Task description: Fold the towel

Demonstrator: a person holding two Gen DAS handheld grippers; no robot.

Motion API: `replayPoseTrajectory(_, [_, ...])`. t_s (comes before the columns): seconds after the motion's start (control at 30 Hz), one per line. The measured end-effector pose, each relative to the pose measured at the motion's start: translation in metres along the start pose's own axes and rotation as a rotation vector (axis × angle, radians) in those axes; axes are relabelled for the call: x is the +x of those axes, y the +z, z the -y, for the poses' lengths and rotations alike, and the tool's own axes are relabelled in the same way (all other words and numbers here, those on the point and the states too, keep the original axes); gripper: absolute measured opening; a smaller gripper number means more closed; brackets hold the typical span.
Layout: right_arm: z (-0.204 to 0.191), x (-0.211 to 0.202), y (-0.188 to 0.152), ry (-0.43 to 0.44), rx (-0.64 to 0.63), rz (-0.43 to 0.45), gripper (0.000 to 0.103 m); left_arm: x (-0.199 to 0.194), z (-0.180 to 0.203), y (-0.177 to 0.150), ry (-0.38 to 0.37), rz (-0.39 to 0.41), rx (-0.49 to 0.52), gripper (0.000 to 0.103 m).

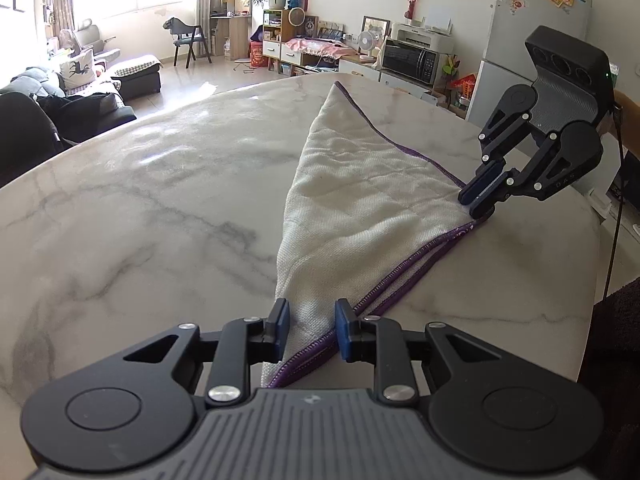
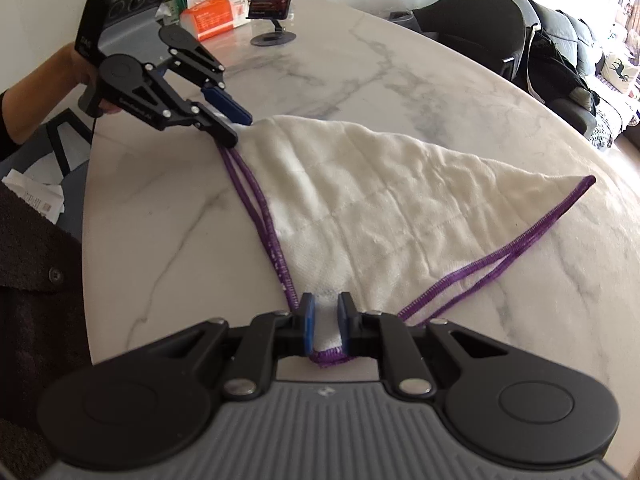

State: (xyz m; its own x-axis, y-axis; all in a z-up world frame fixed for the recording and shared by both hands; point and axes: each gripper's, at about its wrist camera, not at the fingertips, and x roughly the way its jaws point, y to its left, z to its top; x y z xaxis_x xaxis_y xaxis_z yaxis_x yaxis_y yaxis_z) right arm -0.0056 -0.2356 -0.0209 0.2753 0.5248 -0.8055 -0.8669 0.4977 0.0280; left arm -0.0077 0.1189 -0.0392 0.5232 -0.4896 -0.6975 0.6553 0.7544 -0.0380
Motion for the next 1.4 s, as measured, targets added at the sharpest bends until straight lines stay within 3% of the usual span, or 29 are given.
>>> replayPoseTrajectory(0.1, [0.002,-0.001,-0.005,-0.007,0.003,0.018,0.013,-0.004,-0.003,-0.005,-0.008,0.013,0.002,0.026])
replayPoseTrajectory(0.2, [-0.001,-0.002,-0.002,-0.014,-0.002,0.011,0.015,-0.008,-0.010,-0.002,-0.002,0.006,-0.039,0.036])
replayPoseTrajectory(0.47, [0.005,-0.001,0.041,-0.063,-0.004,0.081,0.015,-0.007,-0.011,0.034,0.005,0.070,-0.034,0.036])
replayPoseTrajectory(0.63, [0.003,0.019,0.070,-0.048,-0.024,0.078,0.016,0.016,-0.015,0.047,-0.021,0.030,-0.046,0.031])
replayPoseTrajectory(0.8, [-0.017,0.033,0.083,0.012,-0.084,0.076,0.020,0.018,-0.002,0.036,-0.096,0.012,-0.022,0.028])
replayPoseTrajectory(1.03, [-0.019,0.049,0.095,-0.010,-0.069,0.090,0.023,0.011,0.017,0.010,-0.084,0.031,0.040,0.028])
replayPoseTrajectory(1.23, [-0.023,0.066,0.117,-0.005,-0.078,0.114,0.023,0.007,0.016,0.004,-0.092,0.058,0.000,0.028])
replayPoseTrajectory(1.4, [-0.028,0.080,0.116,0.008,-0.100,0.071,0.023,0.001,0.014,0.002,-0.095,0.048,-0.019,0.029])
